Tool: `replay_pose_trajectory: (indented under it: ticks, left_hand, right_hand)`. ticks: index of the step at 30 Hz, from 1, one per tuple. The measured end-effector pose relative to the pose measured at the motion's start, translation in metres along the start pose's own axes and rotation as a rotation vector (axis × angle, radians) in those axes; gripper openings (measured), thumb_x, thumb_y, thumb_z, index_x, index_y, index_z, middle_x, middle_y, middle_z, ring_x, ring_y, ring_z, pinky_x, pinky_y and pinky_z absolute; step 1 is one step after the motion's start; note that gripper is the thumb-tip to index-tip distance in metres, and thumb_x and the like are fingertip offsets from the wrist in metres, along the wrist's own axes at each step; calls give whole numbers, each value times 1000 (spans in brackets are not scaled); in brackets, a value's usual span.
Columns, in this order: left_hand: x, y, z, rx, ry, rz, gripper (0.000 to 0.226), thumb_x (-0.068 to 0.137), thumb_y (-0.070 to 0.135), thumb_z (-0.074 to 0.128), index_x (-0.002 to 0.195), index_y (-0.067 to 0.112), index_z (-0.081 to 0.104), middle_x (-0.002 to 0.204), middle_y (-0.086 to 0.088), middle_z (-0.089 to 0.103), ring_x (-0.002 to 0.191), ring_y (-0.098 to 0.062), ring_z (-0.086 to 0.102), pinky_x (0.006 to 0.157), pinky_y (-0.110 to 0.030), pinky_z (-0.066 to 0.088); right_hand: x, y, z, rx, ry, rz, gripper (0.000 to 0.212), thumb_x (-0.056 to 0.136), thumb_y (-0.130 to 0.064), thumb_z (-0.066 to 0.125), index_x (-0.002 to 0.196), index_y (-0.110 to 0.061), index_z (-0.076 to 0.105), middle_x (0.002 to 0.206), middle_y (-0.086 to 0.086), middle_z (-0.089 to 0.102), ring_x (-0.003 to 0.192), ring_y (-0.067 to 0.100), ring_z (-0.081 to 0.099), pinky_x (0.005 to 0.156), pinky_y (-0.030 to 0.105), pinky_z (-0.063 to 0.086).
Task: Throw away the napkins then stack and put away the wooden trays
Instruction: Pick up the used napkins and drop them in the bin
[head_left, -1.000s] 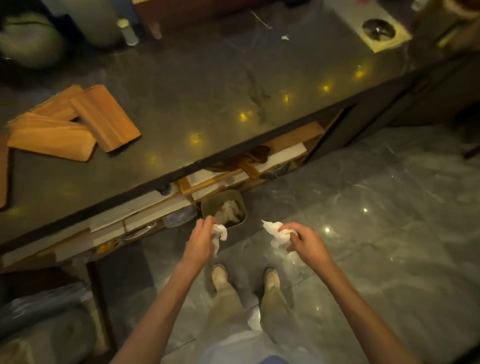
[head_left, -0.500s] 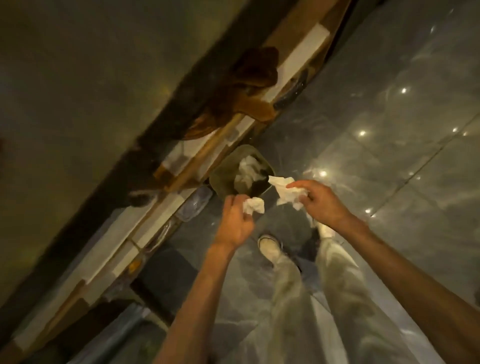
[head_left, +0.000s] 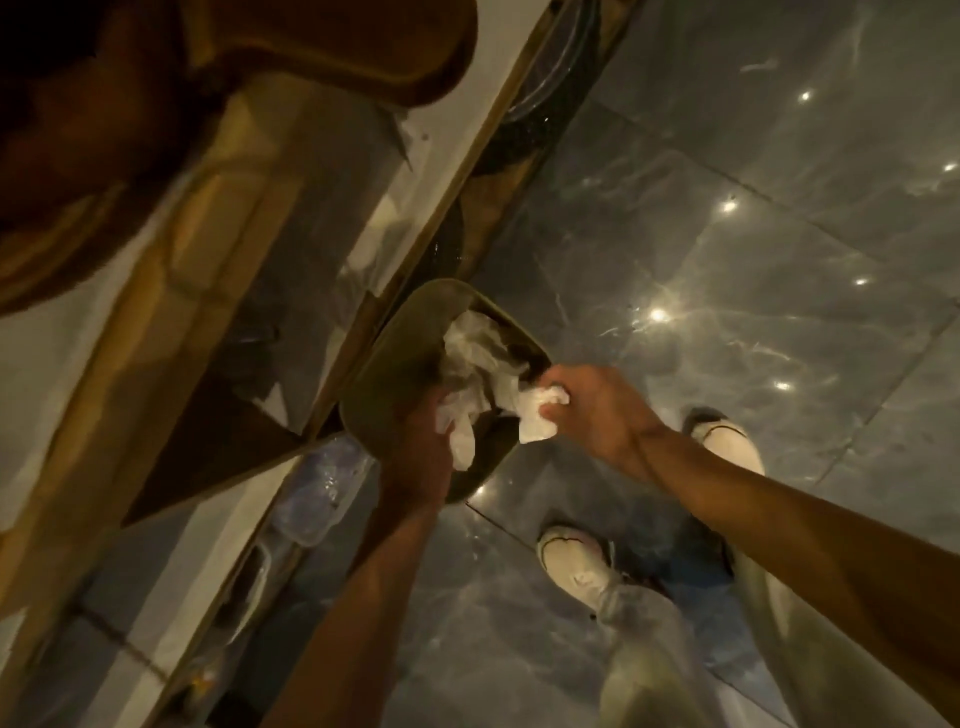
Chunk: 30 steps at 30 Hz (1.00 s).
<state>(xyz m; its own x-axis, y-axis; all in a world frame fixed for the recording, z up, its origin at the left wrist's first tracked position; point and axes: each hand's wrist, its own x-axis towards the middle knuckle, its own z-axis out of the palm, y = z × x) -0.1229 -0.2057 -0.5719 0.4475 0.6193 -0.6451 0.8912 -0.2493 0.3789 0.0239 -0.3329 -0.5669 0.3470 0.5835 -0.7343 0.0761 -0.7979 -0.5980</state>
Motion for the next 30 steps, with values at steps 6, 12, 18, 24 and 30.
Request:
replay_pose_trajectory:
  ticks: [6,12,18,24,30]
  left_hand:
    - [64,-31,23,175,40,-70,31,101,15,43,126,6,56,134,-20,55,123,-33,51,92,-17,45]
    - [93,-53,46,307,3,-79,52,94,27,56,142,19,39,151,-20,25,138,-37,28,111,-50,35]
    - [81,-60,53,359,-80,13,85,88,34,65,154,25,13,160,-14,10,146,-37,13,116,-56,23]
    - [55,-47,26,467,-40,176,61,96,47,47,149,23,29,155,-5,34,143,-26,32,113,-47,32]
    - [-16,4,-22,423,-47,171,53,95,36,51,143,17,42,148,-11,43,136,-30,41,108,-47,37]
  right_hand:
    - [67,-10,53,-190,-140,6,52,92,-26,59,140,-11,45,145,17,41,132,33,42,109,34,34]
    - [102,0,79,-492,-232,42,81,91,-47,57,154,-27,10,160,17,2,144,42,19,114,50,30]
    - [89,-5,80,-567,-190,-64,66,91,-54,48,150,-34,26,161,11,3,145,38,14,111,51,33]
    - [38,-18,55,-639,-74,-146,66,93,-47,45,152,-29,20,159,13,13,145,36,14,115,47,27]
    - [-42,-35,-8,-503,107,-207,57,91,-54,48,141,-30,36,140,2,43,129,23,36,107,40,36]
